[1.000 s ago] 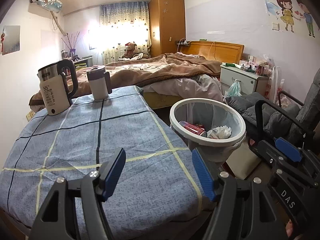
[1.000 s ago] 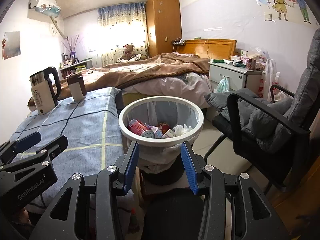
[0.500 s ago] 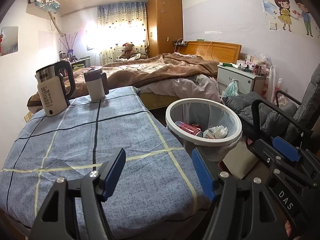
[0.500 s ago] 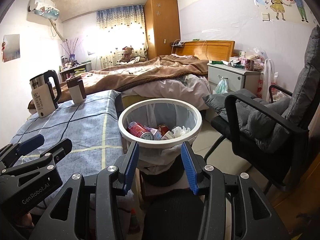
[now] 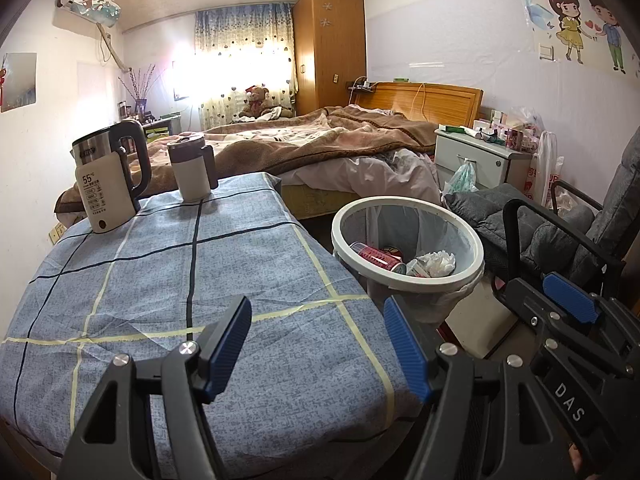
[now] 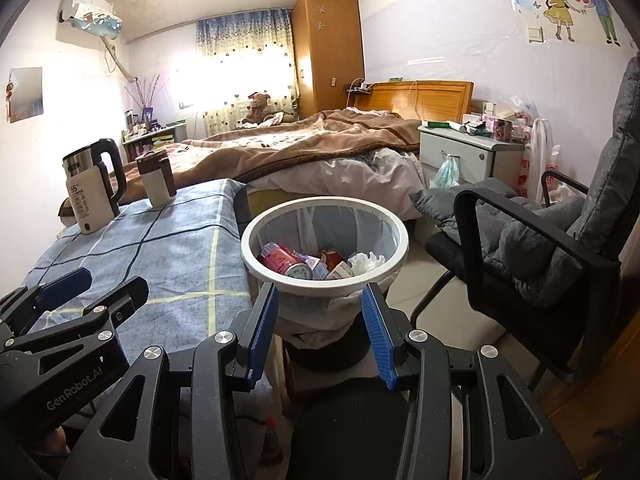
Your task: Collect trash
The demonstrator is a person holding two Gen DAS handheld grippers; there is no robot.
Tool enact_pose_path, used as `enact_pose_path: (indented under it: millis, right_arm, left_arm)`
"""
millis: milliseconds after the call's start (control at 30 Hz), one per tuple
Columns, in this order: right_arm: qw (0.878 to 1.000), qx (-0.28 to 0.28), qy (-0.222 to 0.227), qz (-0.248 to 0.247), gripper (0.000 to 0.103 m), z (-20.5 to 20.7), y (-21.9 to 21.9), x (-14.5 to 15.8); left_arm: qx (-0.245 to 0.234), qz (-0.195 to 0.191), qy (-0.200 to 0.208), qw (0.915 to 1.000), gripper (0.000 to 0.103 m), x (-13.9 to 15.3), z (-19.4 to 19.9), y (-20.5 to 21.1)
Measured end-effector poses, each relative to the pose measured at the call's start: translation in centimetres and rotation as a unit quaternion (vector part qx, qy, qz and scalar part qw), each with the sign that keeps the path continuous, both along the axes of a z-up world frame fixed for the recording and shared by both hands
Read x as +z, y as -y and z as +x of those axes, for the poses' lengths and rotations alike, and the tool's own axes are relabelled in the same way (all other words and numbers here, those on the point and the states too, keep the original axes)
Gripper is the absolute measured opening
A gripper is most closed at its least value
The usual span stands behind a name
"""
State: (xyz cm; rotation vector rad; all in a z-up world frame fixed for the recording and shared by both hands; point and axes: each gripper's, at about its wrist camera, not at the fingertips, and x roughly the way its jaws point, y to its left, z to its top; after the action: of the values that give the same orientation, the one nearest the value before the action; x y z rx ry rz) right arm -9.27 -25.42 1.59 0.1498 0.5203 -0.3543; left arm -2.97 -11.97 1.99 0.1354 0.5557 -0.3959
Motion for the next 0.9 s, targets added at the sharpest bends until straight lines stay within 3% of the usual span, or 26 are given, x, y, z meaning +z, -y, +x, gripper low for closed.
enact_pose_path:
  millis: [900]
  right_arm:
    - [1.0, 0.001, -0.002, 0.002, 0.044, 0.17, -0.33, -0.22]
  left_arm:
    - [0.001, 0.0, -0.001, 1.0, 0.071, 0.01, -0.01, 0.03]
